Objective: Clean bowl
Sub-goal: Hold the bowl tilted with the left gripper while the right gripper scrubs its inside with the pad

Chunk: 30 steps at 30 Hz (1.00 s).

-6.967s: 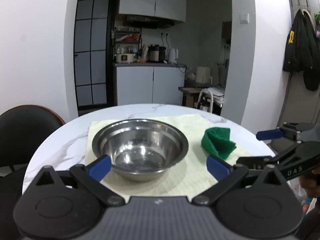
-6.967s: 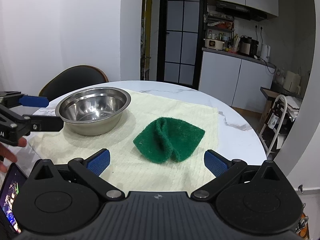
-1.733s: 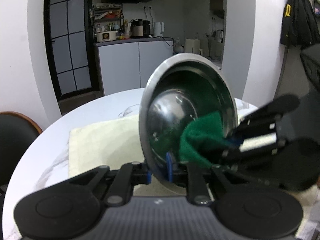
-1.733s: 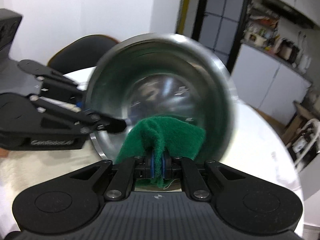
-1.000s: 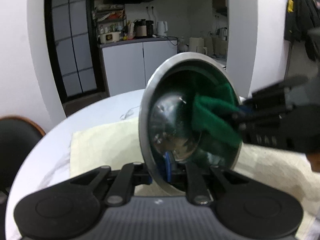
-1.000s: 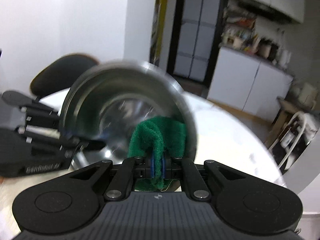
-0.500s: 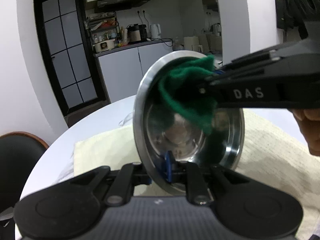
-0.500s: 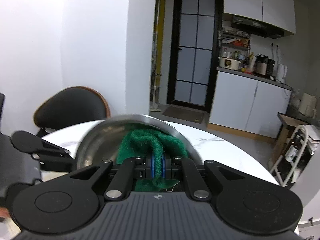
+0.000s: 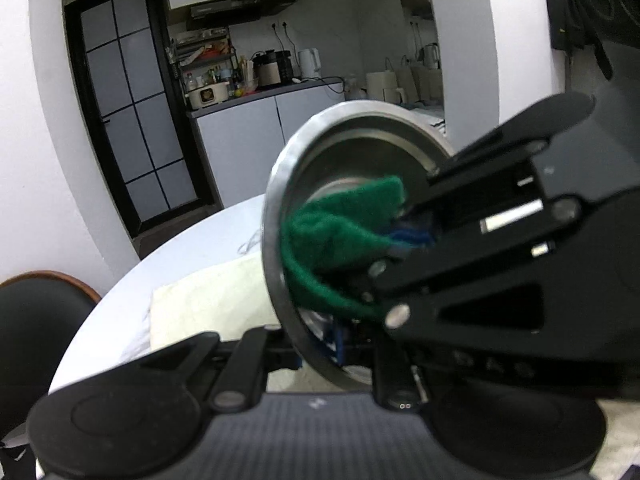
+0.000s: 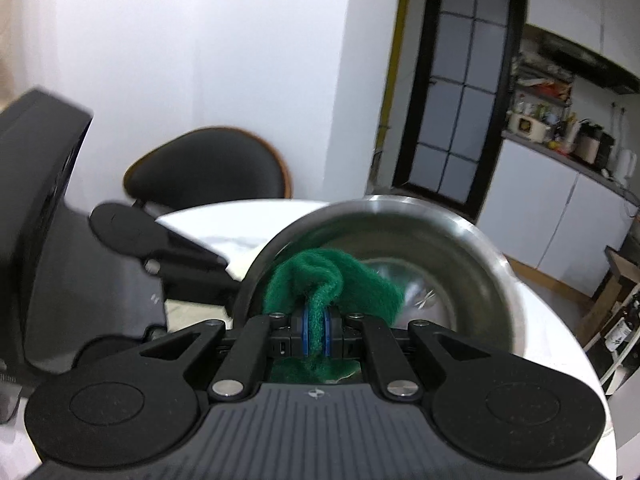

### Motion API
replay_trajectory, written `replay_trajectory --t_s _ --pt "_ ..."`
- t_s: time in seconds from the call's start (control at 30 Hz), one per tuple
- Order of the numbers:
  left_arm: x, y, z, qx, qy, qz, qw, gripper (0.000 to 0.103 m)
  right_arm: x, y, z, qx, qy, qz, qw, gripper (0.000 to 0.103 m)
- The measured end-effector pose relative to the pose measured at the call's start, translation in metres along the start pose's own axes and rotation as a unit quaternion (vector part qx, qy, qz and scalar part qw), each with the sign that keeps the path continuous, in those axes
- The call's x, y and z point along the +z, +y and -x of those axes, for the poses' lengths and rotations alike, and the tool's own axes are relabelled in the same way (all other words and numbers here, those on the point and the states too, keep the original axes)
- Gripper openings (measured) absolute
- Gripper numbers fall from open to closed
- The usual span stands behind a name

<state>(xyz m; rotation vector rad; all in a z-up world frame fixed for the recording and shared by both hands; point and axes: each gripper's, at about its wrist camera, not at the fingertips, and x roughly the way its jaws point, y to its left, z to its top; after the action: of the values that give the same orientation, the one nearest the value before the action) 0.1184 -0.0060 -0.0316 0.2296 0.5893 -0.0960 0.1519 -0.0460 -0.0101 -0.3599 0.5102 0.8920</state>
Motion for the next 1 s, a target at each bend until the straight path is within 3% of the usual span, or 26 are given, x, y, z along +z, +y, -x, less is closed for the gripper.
replay_trajectory --t_s 0.2,0.33,0.5,0.8,0.93,1.0 --pt "0.001 -0.003 0.001 -0.001 -0.002 -0.003 1.0000 0.016 -0.003 0.009 0.011 -0.020 -0.019 -0.006 1.000 0.008" --pt "0.002 -0.004 0.000 -0.003 0.000 -0.003 1.0000 0.016 -0.001 -0.002 0.024 -0.071 -0.053 -0.021 0.996 0.008" --pt "0.003 -0.007 0.001 -0.001 0.002 -0.006 1.0000 0.016 -0.004 -0.011 0.030 -0.115 -0.055 -0.008 0.992 0.008" --pt "0.004 -0.003 -0.001 -0.021 0.013 0.016 0.9996 0.017 -0.015 -0.021 0.017 -0.140 0.033 0.005 0.990 0.008" --pt "0.004 -0.003 -0.001 -0.027 0.014 0.022 0.9993 0.017 -0.022 -0.014 0.010 -0.121 0.071 0.004 0.990 0.008" --pt "0.002 0.030 -0.024 -0.029 0.015 0.019 0.9993 0.017 -0.022 -0.014 0.005 -0.102 0.086 -0.008 0.991 0.008"
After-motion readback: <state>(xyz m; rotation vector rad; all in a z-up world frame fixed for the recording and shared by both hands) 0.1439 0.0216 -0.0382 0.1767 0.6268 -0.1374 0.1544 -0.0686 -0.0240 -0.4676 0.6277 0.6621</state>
